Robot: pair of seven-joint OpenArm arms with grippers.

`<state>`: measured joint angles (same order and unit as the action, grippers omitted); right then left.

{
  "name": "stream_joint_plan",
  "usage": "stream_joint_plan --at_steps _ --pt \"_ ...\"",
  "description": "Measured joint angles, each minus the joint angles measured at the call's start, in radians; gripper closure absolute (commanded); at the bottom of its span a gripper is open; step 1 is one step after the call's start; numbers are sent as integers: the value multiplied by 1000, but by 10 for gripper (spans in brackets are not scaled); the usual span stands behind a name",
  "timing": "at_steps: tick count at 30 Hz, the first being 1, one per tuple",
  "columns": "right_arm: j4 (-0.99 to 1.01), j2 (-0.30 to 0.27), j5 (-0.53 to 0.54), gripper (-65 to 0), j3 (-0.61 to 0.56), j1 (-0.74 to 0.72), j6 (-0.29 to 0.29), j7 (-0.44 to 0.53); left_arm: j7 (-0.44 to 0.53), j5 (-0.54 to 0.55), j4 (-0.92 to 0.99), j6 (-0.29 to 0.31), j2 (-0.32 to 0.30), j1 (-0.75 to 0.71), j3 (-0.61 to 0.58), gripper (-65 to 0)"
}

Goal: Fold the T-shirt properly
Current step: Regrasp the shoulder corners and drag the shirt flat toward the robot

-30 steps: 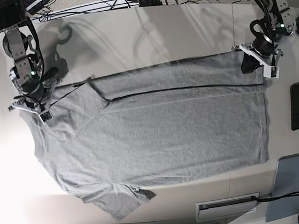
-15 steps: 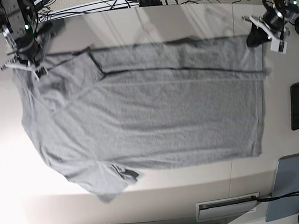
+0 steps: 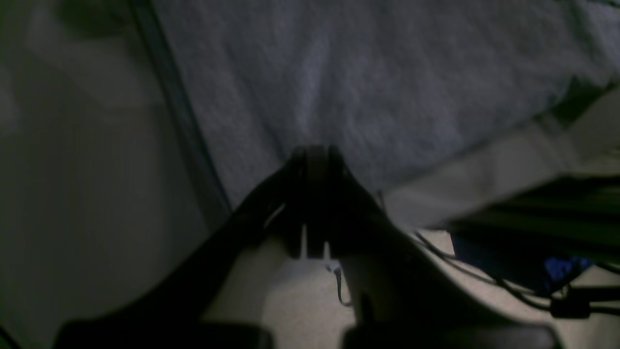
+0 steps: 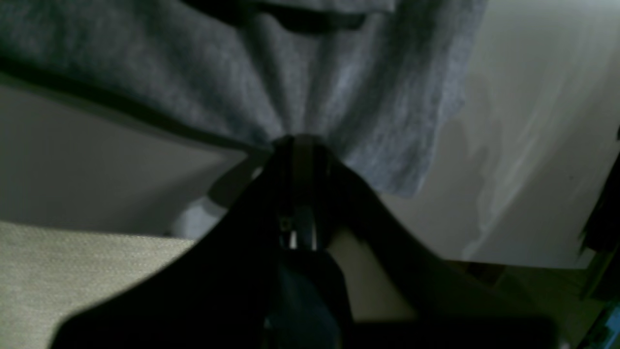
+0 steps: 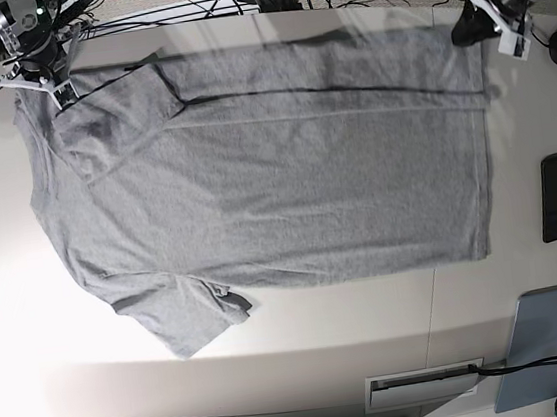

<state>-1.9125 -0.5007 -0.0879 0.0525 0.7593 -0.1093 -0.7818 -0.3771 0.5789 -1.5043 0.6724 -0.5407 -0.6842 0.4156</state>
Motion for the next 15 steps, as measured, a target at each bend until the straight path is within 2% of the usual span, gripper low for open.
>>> stream_joint_plan --at_steps 5,7,15 --pt "-42 0 -42 0 0 58 27 -5 -41 -28 -25 14 4 -50 75 0" --pt "-72 1 -59 0 0 79 43 -8 -61 -43 -27 42 6 -53 108 0" --pt "-153 0 -69 0 0 80 69 5 -103 -71 -87 24 6 -53 151 0"
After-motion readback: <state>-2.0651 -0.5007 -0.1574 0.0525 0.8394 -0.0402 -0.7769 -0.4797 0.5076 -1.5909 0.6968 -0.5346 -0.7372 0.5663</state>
